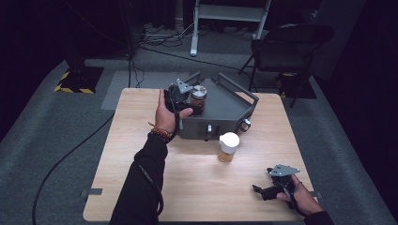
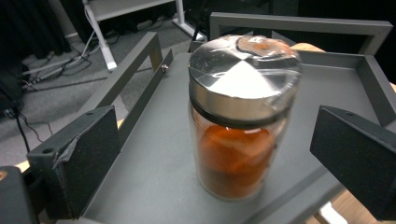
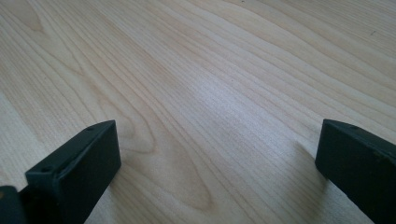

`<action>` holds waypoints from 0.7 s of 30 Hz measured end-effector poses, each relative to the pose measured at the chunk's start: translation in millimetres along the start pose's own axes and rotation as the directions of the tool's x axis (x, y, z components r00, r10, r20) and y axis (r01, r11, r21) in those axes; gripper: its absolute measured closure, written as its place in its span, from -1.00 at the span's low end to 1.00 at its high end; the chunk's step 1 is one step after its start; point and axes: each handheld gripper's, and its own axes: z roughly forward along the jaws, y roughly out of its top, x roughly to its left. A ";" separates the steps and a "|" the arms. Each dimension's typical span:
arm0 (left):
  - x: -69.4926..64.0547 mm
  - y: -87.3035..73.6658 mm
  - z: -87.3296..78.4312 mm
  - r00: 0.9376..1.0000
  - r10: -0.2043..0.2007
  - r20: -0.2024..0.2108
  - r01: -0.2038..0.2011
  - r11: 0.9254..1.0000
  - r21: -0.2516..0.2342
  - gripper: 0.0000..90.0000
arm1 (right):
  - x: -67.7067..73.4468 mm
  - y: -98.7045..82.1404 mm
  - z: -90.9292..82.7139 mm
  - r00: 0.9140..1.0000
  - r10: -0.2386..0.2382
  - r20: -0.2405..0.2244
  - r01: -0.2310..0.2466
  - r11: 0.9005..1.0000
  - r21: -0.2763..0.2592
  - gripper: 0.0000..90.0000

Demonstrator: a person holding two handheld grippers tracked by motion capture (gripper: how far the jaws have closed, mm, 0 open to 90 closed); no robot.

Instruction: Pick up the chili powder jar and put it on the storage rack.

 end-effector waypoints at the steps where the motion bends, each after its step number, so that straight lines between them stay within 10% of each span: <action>1: -0.7 -1.2 -2.1 1.000 0.010 -0.002 -0.010 1.000 -0.004 -0.96 | 0.0 0.0 0.0 1.000 0.000 0.000 0.000 1.000 0.000 -1.00; 21: -21.4 -26.5 -44.1 0.975 0.221 0.018 -0.220 0.975 -0.026 -0.97 | -0.1 0.0 0.0 1.000 0.000 0.000 0.000 1.000 0.000 -1.00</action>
